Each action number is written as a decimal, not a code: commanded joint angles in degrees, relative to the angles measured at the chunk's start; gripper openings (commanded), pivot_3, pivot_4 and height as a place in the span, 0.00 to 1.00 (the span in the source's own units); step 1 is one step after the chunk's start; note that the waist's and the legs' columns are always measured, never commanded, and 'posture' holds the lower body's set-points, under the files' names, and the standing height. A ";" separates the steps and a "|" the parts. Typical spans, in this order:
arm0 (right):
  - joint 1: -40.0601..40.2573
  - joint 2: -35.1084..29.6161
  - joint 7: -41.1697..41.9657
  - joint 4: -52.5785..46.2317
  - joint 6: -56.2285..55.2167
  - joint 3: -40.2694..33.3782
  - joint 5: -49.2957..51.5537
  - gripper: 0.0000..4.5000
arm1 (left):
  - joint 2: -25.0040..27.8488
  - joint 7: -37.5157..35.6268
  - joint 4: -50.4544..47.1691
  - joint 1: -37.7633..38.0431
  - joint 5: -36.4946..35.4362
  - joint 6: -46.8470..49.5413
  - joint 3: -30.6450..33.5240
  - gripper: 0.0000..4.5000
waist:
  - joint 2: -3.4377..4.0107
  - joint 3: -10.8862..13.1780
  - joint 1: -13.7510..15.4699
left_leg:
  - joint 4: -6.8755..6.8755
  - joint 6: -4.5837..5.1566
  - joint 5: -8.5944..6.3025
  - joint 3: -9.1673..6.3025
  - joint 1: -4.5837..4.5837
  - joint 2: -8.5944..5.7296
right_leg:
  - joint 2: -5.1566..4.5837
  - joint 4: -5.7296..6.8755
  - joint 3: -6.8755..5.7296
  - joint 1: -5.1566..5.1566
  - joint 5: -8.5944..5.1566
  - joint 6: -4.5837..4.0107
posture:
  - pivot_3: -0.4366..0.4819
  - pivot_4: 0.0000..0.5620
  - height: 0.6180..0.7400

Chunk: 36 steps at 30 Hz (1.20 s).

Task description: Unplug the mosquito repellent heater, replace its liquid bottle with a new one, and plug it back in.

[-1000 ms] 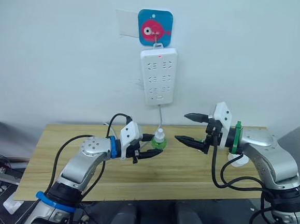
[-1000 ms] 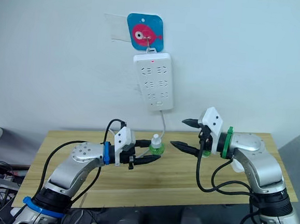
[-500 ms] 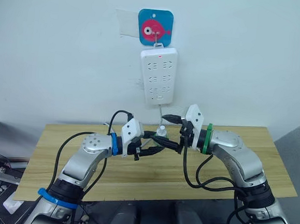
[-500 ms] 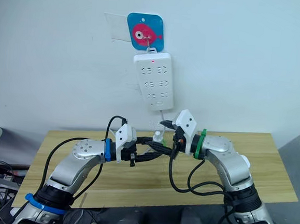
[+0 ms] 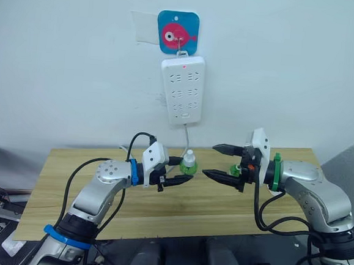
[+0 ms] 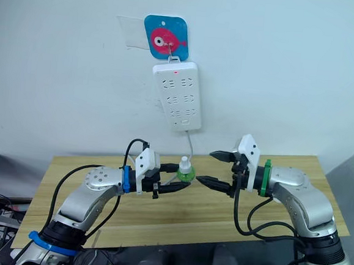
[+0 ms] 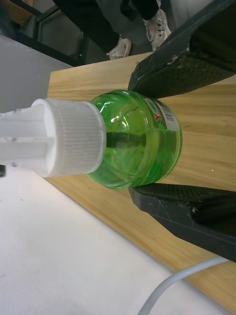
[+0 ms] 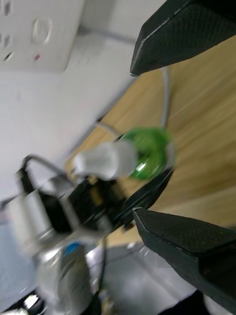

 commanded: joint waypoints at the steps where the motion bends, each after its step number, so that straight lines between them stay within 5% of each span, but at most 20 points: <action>1: -1.73 2.54 -3.10 -1.94 1.27 0.04 1.71 0.86 | -0.15 -0.57 -1.12 -0.67 -0.49 -0.95 0.26 0.48 | -0.01 0.00 0.05 | 0.01 0.00 0.00 -0.01 0.00 0.00 | 0.00 -0.01 -0.01 0.01 0.00 0.00 | 0.37 0.29 1.00; 4: -2.27 3.57 -4.23 -1.27 0.88 1.25 0.29 0.63 | -0.03 -0.72 -1.36 -0.63 -0.52 -0.92 0.23 0.48 | -0.01 0.00 0.19 | 0.01 -0.01 0.00 0.00 -0.02 -0.06 | -0.05 -0.03 -0.01 0.01 0.00 0.00 | 0.37 0.30 1.00; 15: -3.94 4.81 -4.99 1.10 -1.54 4.76 -3.23 0.63 | -0.02 -0.76 -2.45 -0.11 -0.54 -0.23 -0.03 0.48 | 0.00 0.00 0.07 | 0.01 -0.01 0.00 0.01 -0.01 -0.05 | -0.04 -0.01 -0.01 -0.01 0.00 0.00 | 0.38 0.31 1.00; 19: -3.89 5.17 -4.80 1.35 -1.83 4.87 -3.23 0.44 | -0.03 -0.68 -2.65 0.15 -0.36 -0.32 -0.16 0.48 | -0.01 0.00 0.09 | 0.01 0.00 0.00 -0.01 0.00 -0.05 | -0.04 0.00 -0.02 0.00 0.00 0.00 | 0.38 0.32 1.00; 24: -4.03 5.47 -4.24 1.31 -1.31 4.04 -1.88 0.07 | 0.02 -0.74 -3.02 0.79 -0.18 -0.44 -0.50 0.48 | 0.00 0.00 0.09 | 0.01 0.00 0.00 -0.01 0.00 -0.05 | -0.04 0.00 -0.02 0.00 0.00 0.00 | 0.38 0.32 1.00; 30: -5.89 6.07 -4.53 -0.97 1.30 0.73 2.61 0.06 | 0.18 -0.81 -2.57 1.01 0.08 -0.77 -0.32 0.48 | 0.00 0.00 0.11 | 0.01 0.01 0.00 -0.01 -0.01 -0.05 | -0.04 -0.01 -0.02 0.00 0.00 0.00 | 0.39 0.33 1.00; 36: -8.82 8.53 -13.24 -1.25 4.35 -7.60 6.85 0.06 | 1.26 -0.44 -1.70 2.88 0.29 -1.63 1.02 0.48 | 0.01 0.00 0.02 | -0.01 0.01 -0.01 0.04 0.00 -0.04 | -0.04 0.02 0.04 -0.05 0.00 0.00 | 0.40 0.33 1.00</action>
